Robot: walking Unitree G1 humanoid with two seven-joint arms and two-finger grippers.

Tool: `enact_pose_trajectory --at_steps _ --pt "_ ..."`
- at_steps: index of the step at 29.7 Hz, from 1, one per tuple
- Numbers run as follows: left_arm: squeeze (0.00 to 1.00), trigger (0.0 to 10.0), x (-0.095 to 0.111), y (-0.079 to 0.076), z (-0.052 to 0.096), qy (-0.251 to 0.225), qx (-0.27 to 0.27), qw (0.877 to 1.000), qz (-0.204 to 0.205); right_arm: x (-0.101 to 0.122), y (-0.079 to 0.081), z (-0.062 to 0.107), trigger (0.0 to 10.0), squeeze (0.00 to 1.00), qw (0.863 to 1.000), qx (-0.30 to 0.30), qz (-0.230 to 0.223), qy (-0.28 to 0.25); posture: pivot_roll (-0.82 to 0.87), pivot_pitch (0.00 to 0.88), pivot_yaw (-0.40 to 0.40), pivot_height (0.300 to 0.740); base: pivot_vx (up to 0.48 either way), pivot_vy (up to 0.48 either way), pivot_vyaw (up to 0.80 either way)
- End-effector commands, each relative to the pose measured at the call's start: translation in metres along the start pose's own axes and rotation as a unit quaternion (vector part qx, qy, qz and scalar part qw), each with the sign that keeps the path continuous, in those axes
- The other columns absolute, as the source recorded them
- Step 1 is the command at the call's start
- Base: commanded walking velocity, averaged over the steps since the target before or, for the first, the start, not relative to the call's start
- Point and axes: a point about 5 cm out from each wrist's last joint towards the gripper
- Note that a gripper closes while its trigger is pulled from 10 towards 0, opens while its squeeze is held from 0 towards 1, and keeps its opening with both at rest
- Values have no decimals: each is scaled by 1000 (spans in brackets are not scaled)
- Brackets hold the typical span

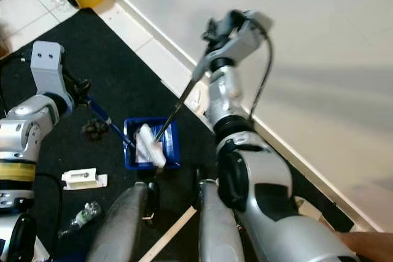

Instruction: Sweep floor

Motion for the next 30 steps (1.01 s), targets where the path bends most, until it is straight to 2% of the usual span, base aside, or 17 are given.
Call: enact_pose_trajectory --at_steps 1,7,8,14,17,20,22,23,24,30 --pt "0 10000 -4 0 -2 3 -10 999 36 22 0 -6 10000 0 998 27 8 -52 98 251 -26 740 0 0 0" --pt "0 10000 12 17 -5 -32 36 996 74 45 -15 -5 10000 0 995 43 -9 -86 90 228 -24 740 0 0 0" --pt "0 10000 19 19 -6 -47 45 994 88 52 -24 -3 10000 0 995 37 -6 -93 88 222 -23 740 0 0 0" --pt "0 10000 29 18 -7 -66 47 993 89 62 -41 3 10000 0 994 24 26 -104 73 203 -11 740 0 0 0" --pt "0 10000 32 18 -7 -72 47 994 65 63 -44 6 10000 0 994 22 49 -98 63 191 -2 740 0 0 0" --pt "0 10000 33 9 -4 -68 16 997 34 57 -54 14 10000 0 994 4 83 -77 64 168 21 740 0 0 0" --pt "0 10000 32 8 -2 -64 8 997 32 55 -58 16 10000 0 993 -6 91 -70 64 168 21 740 0 0 0" --pt "0 10000 31 6 0 -58 -3 998 31 51 -64 19 10000 0 992 -19 113 -51 63 164 25 740 0 0 0" --pt "0 10000 29 4 3 -50 -12 998 32 41 -73 26 10000 0 985 -37 167 -16 61 152 35 740 0 0 0" --pt "0 10000 27 6 7 -49 -8 998 35 23 -87 42 10000 0 980 -73 182 16 53 121 56 740 0 0 0"
Point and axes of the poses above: a point about 5 cm out from each wrist's last joint towards the gripper, its own z axis pointing back from the gripper into the wrist, its own x axis along the axis of the wrist's last joint, y = z × x, and after that the axes turned 8 degrees about z, right-handed
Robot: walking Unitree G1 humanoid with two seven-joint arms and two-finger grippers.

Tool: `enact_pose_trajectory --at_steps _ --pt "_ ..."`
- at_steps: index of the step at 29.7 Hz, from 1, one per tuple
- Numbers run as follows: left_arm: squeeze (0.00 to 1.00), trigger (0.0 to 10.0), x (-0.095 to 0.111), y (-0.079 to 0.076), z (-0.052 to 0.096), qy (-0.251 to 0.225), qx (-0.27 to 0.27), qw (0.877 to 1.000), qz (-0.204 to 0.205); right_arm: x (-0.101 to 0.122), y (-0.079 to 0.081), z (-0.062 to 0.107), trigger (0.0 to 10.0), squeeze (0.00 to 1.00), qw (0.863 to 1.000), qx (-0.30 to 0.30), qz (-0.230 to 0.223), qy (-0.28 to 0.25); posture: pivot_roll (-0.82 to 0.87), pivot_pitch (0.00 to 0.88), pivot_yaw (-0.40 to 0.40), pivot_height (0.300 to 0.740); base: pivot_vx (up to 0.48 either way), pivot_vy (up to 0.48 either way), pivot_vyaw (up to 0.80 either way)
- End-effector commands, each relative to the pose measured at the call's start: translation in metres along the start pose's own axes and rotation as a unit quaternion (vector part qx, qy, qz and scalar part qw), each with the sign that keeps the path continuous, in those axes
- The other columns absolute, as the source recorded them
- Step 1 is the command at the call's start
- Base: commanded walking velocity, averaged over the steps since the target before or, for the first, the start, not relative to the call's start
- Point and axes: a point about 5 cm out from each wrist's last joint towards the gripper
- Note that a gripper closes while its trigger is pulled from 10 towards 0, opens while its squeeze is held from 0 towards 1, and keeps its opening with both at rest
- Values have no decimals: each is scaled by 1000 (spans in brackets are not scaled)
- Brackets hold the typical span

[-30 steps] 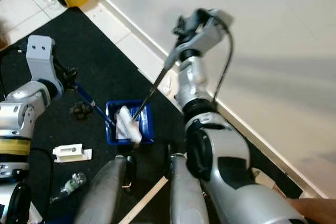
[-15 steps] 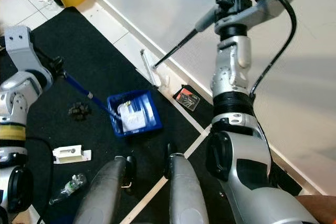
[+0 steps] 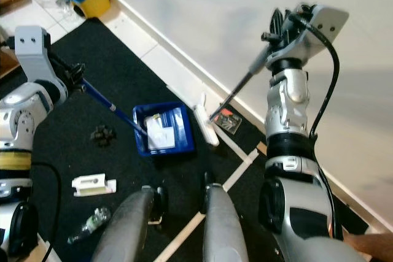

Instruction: Sweep floor

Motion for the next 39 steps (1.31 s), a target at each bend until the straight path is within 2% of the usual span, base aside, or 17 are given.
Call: enact_pose_trajectory --at_steps 1,9,17,39 --pt "0 10000 7 3 5 -15 1 1000 -12 -6 -6 5 10000 0 1000 -16 12 6 53 121 56 740 0 0 0" --pt "0 10000 11 2 -1 -11 5 1000 -15 -13 -13 6 10000 0 998 -42 26 37 45 119 53 740 0 0 -605" --pt "0 10000 11 10 -6 -11 26 1000 -9 -13 -14 4 10000 0 998 -44 33 39 40 127 45 740 0 0 -788" --pt "0 10000 7 16 -8 -2 44 999 -8 -15 -13 4 10000 0 997 -42 37 44 42 132 43 740 0 0 -789"
Point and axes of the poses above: a point about 5 cm out from each wrist's last joint towards the gripper, its own z axis pointing back from the gripper into the wrist, its own x axis along the axis of the wrist's last joint, y = z × x, and after that the axes turned 8 degrees about z, right-handed
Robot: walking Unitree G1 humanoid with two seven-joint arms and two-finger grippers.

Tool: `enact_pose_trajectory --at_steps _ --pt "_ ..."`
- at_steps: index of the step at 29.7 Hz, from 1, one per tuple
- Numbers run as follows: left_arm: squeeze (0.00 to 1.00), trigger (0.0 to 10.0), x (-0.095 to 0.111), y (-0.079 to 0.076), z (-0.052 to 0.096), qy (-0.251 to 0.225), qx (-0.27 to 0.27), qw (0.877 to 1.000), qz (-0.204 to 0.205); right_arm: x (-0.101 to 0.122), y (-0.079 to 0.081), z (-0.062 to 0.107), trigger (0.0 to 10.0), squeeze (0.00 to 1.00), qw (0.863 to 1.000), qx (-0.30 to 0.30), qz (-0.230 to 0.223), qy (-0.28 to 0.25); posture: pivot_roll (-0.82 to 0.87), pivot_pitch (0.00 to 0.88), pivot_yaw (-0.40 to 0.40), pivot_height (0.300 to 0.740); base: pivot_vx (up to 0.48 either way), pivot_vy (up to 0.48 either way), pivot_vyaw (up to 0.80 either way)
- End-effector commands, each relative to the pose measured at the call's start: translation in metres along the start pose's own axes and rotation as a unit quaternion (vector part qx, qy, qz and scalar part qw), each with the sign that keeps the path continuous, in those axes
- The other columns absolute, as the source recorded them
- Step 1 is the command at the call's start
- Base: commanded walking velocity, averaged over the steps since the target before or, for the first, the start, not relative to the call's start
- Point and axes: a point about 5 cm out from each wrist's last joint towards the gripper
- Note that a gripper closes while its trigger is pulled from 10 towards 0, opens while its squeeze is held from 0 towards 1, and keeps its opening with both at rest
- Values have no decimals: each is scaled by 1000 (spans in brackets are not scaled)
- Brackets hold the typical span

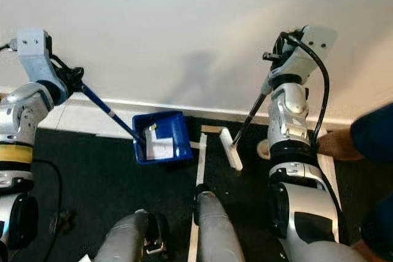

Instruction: Sweep floor

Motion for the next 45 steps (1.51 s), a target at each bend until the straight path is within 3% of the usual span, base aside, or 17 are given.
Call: enact_pose_trajectory --at_steps 1,17,23,33,45 --pt "0 10000 8 6 2 -17 9 1000 -4 6 3 -2 10000 0 1000 5 -1 -14 42 132 43 740 0 0 -756" --pt "0 10000 0 10 0 -10 36 999 -4 8 8 -5 10000 0 1000 17 4 -18 43 130 37 740 0 0 -287" --pt "0 10000 -3 13 2 -36 62 997 -8 10 18 -5 10000 0 998 44 26 -29 37 138 42 740 0 0 0" --pt "0 10000 -11 0 2 -49 48 998 -13 9 24 -4 10000 0 998 52 21 -28 41 143 37 740 0 0 0" --pt "0 10000 -14 -9 2 -56 30 998 -15 6 17 -4 10000 0 999 40 26 -22 40 145 40 740 210 0 0"
Point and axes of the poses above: a point about 5 cm out from each wrist's last joint towards the gripper, its own z axis pointing back from the gripper into the wrist, its own x axis along the axis of the wrist's last joint, y = z × x, and after that the axes turned 8 degrees about z, right-handed
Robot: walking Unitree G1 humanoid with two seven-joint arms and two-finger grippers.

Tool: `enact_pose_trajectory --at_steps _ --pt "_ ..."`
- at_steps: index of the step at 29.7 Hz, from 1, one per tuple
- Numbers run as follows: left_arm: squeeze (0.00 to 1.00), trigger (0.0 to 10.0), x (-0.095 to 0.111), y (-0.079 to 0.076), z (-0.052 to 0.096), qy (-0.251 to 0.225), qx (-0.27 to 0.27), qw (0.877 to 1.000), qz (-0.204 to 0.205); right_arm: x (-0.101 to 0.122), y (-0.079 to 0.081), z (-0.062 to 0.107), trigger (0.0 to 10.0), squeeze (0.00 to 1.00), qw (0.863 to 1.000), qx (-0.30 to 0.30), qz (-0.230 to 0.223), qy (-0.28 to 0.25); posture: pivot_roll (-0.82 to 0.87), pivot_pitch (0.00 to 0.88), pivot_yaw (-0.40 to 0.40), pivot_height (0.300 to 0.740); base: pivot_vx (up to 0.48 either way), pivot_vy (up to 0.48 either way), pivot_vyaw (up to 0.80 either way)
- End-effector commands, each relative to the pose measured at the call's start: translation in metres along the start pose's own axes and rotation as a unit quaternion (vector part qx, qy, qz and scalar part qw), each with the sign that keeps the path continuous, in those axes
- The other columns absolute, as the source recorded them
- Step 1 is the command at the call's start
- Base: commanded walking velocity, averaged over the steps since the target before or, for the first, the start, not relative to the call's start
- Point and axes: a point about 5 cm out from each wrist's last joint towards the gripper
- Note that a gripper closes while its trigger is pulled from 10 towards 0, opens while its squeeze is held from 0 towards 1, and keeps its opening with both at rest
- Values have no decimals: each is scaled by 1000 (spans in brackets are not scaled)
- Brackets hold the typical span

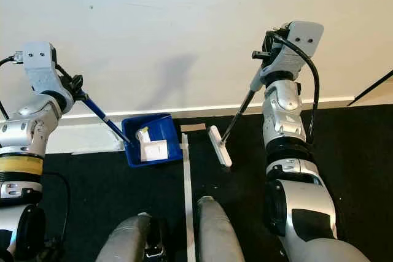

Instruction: Sweep floor

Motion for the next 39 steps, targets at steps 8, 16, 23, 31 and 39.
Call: enact_pose_trajectory --at_steps 8,16,23,31,39 --pt "0 10000 9 -7 2 -25 -20 999 -12 5 -4 -2 10000 0 1000 -8 6 -16 40 146 39 740 480 0 0" --pt "0 10000 7 -7 2 -10 -29 999 -13 5 -6 -2 10000 0 1000 -11 8 -15 41 149 37 740 240 0 0" --pt "0 10000 7 -8 6 18 -67 998 -10 4 -8 -2 10000 0 1000 -12 11 -14 41 149 39 740 0 0 0" --pt "0 10000 6 -16 11 25 -91 995 -11 -1 -15 1 10000 0 1000 -19 21 -5 40 152 41 740 0 0 0" --pt "0 10000 -2 -23 11 25 -89 996 -20 -6 -20 4 10000 0 999 -17 37 6 37 163 42 740 0 0 0"
Point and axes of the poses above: a point about 5 cm out from each wrist's last joint towards the gripper, its own z axis pointing back from the gripper into the wrist, its own x axis along the axis of the wrist's last joint, y = z × x, and after that the axes turned 8 degrees about z, right-handed
